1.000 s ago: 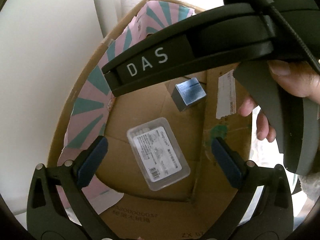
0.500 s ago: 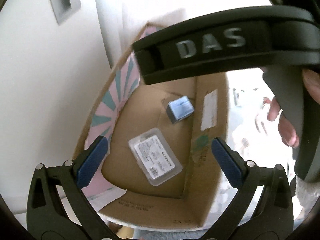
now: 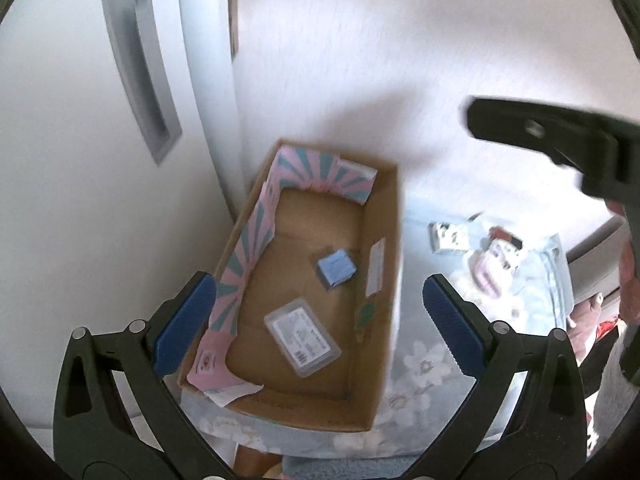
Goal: Organize objects
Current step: 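Withdraw both tools from the cardboard box back over the bed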
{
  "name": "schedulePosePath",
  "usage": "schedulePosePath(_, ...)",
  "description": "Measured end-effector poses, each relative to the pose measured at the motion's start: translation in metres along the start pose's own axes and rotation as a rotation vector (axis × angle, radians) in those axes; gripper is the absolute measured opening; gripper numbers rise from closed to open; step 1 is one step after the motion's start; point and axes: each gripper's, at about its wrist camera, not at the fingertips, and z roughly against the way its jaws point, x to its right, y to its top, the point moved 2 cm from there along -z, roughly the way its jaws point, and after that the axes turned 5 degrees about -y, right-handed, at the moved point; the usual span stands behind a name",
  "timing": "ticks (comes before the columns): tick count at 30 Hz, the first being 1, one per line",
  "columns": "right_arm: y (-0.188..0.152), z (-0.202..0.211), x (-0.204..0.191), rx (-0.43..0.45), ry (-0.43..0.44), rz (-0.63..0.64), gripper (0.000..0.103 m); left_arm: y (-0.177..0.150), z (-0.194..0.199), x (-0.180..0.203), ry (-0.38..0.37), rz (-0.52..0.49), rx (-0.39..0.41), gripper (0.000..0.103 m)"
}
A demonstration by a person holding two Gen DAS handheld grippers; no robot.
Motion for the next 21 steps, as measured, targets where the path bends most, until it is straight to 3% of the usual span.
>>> schedulePosePath(4,-0.011,0.041,0.028,0.049,-0.046,-0.084,0.102,0.016,0.021,0.015,-0.034,-0.031,0.064,0.103)
schedulePosePath(10,-0.039,0.081,0.067,0.092,-0.190,-0.205,0.102,0.046,0.061,0.050,-0.086,-0.109,0.134,0.103)
schedulePosePath(14,-0.059,0.095,0.091,0.099,-0.279,-0.269,0.103,0.050,0.066,0.073,-0.130,-0.151,0.162,0.103)
schedulePosePath(21,-0.097,0.125,0.122,0.128,-0.355,-0.364,0.103,0.050,0.078,0.104,-0.153,-0.213,0.207,0.103)
